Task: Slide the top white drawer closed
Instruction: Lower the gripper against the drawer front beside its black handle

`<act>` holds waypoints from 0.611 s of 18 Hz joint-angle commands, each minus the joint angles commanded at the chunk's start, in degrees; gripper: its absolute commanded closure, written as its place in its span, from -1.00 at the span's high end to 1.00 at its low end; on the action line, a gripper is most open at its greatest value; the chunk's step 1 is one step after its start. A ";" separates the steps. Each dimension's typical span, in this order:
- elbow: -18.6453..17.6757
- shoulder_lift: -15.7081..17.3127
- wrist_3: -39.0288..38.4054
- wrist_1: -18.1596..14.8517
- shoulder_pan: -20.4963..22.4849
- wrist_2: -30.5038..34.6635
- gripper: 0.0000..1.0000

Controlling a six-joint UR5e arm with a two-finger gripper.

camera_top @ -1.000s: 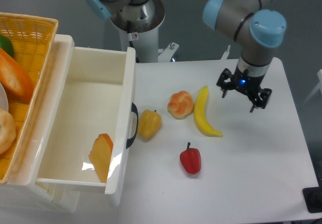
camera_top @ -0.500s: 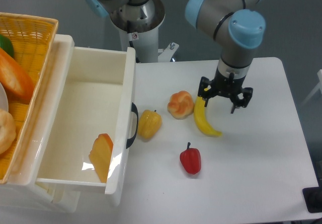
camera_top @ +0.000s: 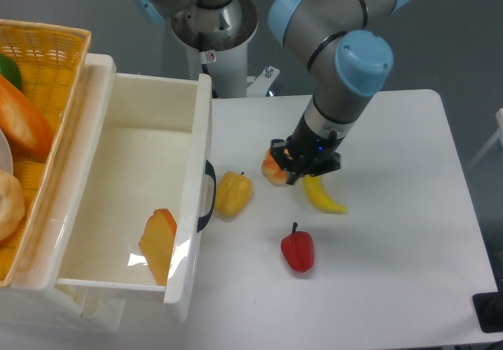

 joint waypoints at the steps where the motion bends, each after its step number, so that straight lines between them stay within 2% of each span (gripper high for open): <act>1: 0.00 0.00 -0.18 -0.70 -0.17 -0.80 -1.00; 5: 0.52 -1.14 0.17 -0.62 -0.97 -6.07 -1.00; 8: 1.32 -2.81 -0.09 -0.45 -2.98 -7.05 -1.00; 11: 1.58 -2.90 -0.09 -0.36 -3.16 -7.48 -1.00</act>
